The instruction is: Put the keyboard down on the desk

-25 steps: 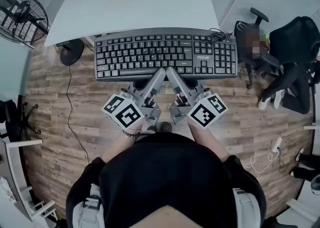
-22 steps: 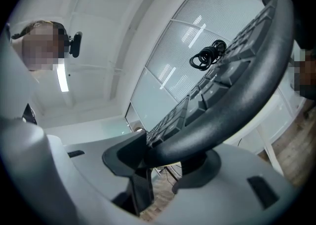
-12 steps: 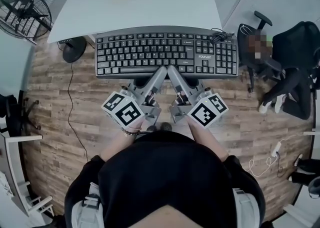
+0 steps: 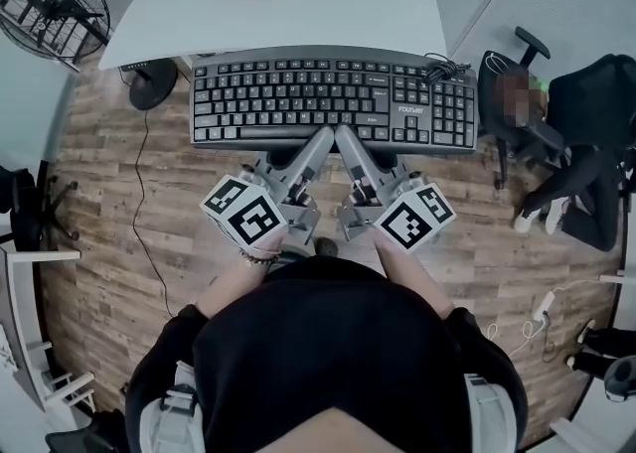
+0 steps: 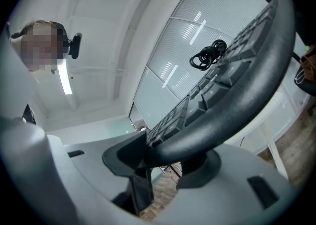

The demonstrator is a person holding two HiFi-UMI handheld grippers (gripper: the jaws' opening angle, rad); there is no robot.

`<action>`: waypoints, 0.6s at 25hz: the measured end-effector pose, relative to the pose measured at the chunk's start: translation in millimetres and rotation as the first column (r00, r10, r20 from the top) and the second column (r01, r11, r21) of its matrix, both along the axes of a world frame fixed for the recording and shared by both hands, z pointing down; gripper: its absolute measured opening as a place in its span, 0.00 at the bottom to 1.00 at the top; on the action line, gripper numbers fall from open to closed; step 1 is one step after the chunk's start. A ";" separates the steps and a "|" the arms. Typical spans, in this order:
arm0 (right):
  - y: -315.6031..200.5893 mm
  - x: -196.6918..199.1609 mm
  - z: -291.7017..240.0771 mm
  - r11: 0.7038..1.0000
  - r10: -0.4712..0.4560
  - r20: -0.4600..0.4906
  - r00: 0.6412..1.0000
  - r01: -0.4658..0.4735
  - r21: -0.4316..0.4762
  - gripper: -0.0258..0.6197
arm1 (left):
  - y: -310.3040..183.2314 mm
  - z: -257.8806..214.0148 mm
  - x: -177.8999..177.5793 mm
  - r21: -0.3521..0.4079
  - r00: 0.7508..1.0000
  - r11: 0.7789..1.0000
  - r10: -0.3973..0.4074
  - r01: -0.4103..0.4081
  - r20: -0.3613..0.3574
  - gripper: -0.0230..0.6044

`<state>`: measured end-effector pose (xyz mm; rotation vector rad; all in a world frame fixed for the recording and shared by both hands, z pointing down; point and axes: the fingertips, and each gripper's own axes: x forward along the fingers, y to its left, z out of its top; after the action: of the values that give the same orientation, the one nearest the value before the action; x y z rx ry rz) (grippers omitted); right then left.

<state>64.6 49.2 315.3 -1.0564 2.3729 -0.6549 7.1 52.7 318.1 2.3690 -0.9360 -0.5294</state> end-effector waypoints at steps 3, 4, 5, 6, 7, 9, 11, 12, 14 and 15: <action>0.3 1.2 0.5 1.000 -0.004 0.014 1.000 0.004 -0.005 0.32 | 0.4 -1.0 1.1 0.003 1.000 1.000 -0.005 0.005 0.004 0.33; -0.1 1.8 0.7 1.000 -0.005 0.017 1.000 0.005 -0.007 0.32 | 0.1 -1.4 1.6 0.004 1.000 1.000 -0.006 0.006 0.003 0.33; -0.5 2.1 0.8 1.000 -0.006 0.018 1.000 0.006 -0.008 0.32 | -0.1 -1.6 1.9 0.004 1.000 1.000 -0.007 0.007 0.003 0.33; -0.7 1.8 0.9 1.000 -0.008 0.018 1.000 0.008 -0.011 0.32 | -0.1 -1.5 1.7 0.001 1.000 1.000 -0.008 0.008 0.006 0.33; -0.6 1.3 1.0 1.000 -0.009 0.016 1.000 0.009 -0.013 0.32 | 0.0 -1.1 1.2 -0.002 1.000 1.000 -0.009 0.009 0.009 0.33; -0.4 0.5 1.0 1.000 -0.006 0.012 1.000 0.006 -0.012 0.32 | -0.1 -0.3 0.2 -0.002 1.000 1.000 -0.008 0.008 0.009 0.33; -0.6 0.6 1.2 1.000 0.000 0.008 1.000 0.000 -0.006 0.32 | -0.8 0.3 0.4 0.004 1.000 1.000 -0.001 0.001 0.005 0.33; -0.6 0.8 1.4 1.000 0.003 0.007 1.000 -0.003 -0.002 0.32 | -1.0 0.5 0.7 0.008 1.000 1.000 0.002 -0.002 0.004 0.33; -0.5 0.9 2.0 1.000 0.005 0.006 1.000 -0.005 0.005 0.32 | -0.8 1.1 0.8 0.014 1.000 1.000 0.005 -0.005 0.004 0.33; -0.5 0.8 2.2 1.000 0.005 0.005 1.000 -0.005 0.007 0.32 | -0.8 1.5 0.7 0.015 1.000 1.000 0.005 -0.005 0.004 0.33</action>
<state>65.4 48.6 317.6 -1.0565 2.3654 -0.6462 7.8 51.9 319.6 2.3865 -0.9304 -0.5319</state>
